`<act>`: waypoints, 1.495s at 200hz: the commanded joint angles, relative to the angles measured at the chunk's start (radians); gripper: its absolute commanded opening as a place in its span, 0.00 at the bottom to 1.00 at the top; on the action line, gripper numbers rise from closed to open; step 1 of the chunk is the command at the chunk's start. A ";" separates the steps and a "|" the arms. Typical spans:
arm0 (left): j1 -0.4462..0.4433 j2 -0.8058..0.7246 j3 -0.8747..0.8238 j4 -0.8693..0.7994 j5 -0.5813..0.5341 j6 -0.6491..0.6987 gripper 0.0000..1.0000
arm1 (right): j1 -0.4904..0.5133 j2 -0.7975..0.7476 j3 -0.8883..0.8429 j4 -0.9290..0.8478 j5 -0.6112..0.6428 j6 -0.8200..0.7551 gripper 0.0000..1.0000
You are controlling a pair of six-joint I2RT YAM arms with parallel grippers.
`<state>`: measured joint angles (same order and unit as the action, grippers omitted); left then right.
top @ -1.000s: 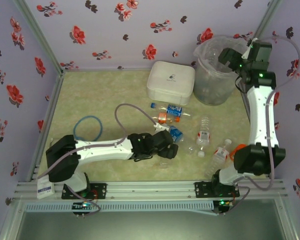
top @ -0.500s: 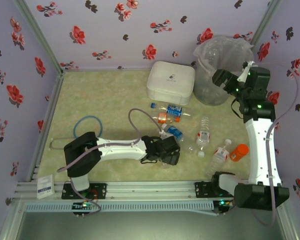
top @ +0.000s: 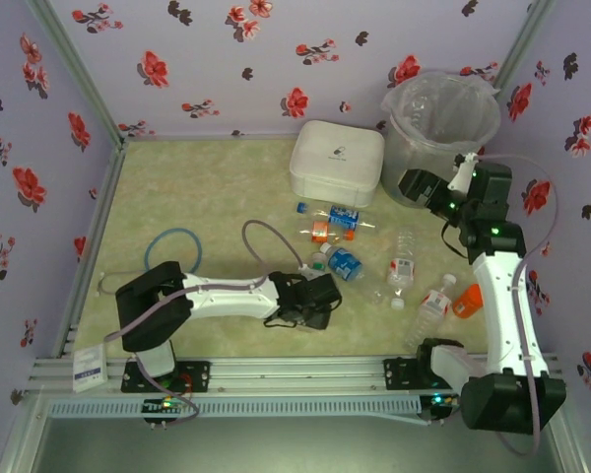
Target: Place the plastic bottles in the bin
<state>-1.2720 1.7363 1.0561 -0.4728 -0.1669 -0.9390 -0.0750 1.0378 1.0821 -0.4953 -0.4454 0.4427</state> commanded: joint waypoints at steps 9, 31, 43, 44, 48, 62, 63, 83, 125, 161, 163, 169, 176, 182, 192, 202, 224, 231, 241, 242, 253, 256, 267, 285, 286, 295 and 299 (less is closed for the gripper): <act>0.023 -0.082 -0.039 0.008 0.007 -0.009 0.56 | 0.027 -0.019 -0.052 0.113 -0.094 0.063 0.99; 0.041 -0.147 -0.082 0.003 -0.024 0.011 0.52 | 0.068 -0.014 -0.104 0.170 -0.123 0.095 0.99; 0.045 -0.201 -0.117 0.023 -0.068 0.043 0.50 | 0.094 -0.008 -0.120 0.183 -0.131 0.102 0.99; 0.045 -0.206 -0.122 0.026 -0.072 0.046 0.50 | 0.096 -0.007 -0.121 0.185 -0.131 0.103 0.99; 0.046 -0.225 -0.137 0.043 -0.083 0.063 0.50 | 0.107 -0.006 -0.127 0.194 -0.130 0.109 0.99; 0.051 -0.292 -0.182 0.118 -0.113 0.139 0.48 | 0.148 -0.003 -0.164 0.263 -0.149 0.160 0.99; 0.051 -0.297 -0.185 0.124 -0.116 0.146 0.48 | 0.152 -0.003 -0.167 0.270 -0.152 0.165 0.99; 0.076 -0.392 -0.276 0.288 -0.131 0.236 0.44 | 0.229 0.029 -0.199 0.371 -0.204 0.227 0.99; 0.171 -0.543 -0.482 0.661 0.025 0.334 0.40 | 0.403 0.099 -0.197 0.432 -0.162 0.227 0.94; 0.180 -0.580 -0.503 0.685 0.051 0.371 0.37 | 0.514 0.195 -0.186 0.523 -0.139 0.266 0.81; 0.180 -0.579 -0.501 0.681 0.051 0.373 0.37 | 0.520 0.202 -0.185 0.526 -0.138 0.267 0.80; 0.180 -0.576 -0.495 0.669 0.051 0.377 0.37 | 0.537 0.220 -0.179 0.538 -0.136 0.269 0.78; 0.179 -0.574 -0.489 0.661 0.051 0.380 0.37 | 0.557 0.242 -0.172 0.549 -0.134 0.269 0.77; 0.178 -0.572 -0.485 0.661 0.052 0.382 0.37 | 0.574 0.259 -0.163 0.552 -0.128 0.267 0.76; 0.178 -0.574 -0.487 0.669 0.052 0.384 0.37 | 0.596 0.285 -0.146 0.531 -0.111 0.251 0.76; 0.178 -0.574 -0.485 0.672 0.051 0.385 0.37 | 0.612 0.303 -0.133 0.508 -0.092 0.229 0.77; 0.176 -0.561 -0.462 0.646 0.051 0.399 0.37 | 0.619 0.328 -0.142 0.532 -0.105 0.235 0.77; 0.175 -0.554 -0.458 0.645 0.051 0.404 0.37 | 0.622 0.332 -0.147 0.548 -0.112 0.244 0.73; 0.175 -0.543 -0.455 0.641 0.053 0.405 0.37 | 0.626 0.339 -0.152 0.560 -0.116 0.249 0.70; 0.175 -0.543 -0.454 0.641 0.052 0.406 0.37 | 0.626 0.339 -0.153 0.561 -0.116 0.250 0.69; 0.174 -0.538 -0.450 0.637 0.052 0.405 0.37 | 0.630 0.346 -0.153 0.560 -0.114 0.246 0.65; 0.173 -0.537 -0.449 0.638 0.052 0.405 0.38 | 0.630 0.347 -0.152 0.559 -0.114 0.246 0.63; 0.172 -0.534 -0.450 0.646 0.053 0.405 0.38 | 0.630 0.350 -0.152 0.551 -0.109 0.239 0.57; 0.171 -0.532 -0.444 0.641 0.053 0.407 0.39 | 0.630 0.335 -0.155 0.534 -0.084 0.225 0.47; 0.172 -0.533 -0.445 0.640 0.053 0.407 0.40 | 0.630 0.333 -0.155 0.533 -0.082 0.224 0.47; 0.171 -0.534 -0.443 0.635 0.053 0.405 0.41 | 0.630 0.324 -0.156 0.526 -0.072 0.218 0.44; 0.171 -0.535 -0.444 0.634 0.053 0.403 0.43 | 0.630 0.319 -0.154 0.522 -0.068 0.216 0.43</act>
<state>-1.0950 1.2030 0.5800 0.1505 -0.1223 -0.5640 0.5510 1.3792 0.9119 0.0322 -0.5598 0.6868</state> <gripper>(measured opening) 0.548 0.455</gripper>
